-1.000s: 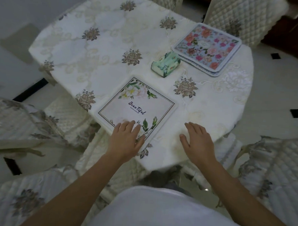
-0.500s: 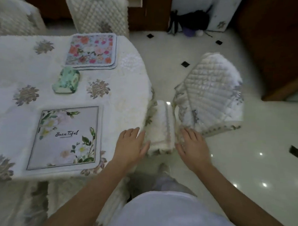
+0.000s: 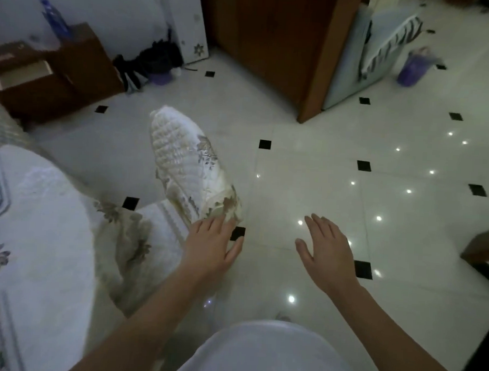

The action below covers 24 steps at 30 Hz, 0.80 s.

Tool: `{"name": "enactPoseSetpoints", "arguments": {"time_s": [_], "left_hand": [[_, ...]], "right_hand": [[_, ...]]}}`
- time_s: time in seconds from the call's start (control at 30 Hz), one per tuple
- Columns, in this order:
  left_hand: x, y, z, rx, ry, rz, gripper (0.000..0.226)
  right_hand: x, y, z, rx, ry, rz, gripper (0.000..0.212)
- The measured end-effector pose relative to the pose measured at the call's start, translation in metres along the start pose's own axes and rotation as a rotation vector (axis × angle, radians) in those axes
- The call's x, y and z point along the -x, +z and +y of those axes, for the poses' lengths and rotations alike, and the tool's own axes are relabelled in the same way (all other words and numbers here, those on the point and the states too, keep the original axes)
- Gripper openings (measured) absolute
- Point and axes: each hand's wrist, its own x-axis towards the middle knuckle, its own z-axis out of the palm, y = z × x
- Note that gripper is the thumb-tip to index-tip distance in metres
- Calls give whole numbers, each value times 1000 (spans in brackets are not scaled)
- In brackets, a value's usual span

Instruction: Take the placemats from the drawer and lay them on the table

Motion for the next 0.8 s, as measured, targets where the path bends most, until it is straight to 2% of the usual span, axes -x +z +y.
{"name": "enactPoseSetpoints", "arguments": {"time_s": [0.17,0.33,0.43,0.57,0.8], "left_hand": [[-40,-4,24,36,-64,18,63],[-65,-18,15,37,-190,35,66],[-86,-25,3,33,-200,57,65],[-131,-28,-6,40,-139,85,57],[-240,-30,14,52,132,19,65]], "right_hand": [[-55,-6,24,-25,-91,-56,57],[-113,-4,6,-41,-223,-109,57],[-142,0,-3,-49,-254,-124,57],[-172,3,1,-64,-193,-97,57],[-196,-14,47,-66,100,-10,57]]}}
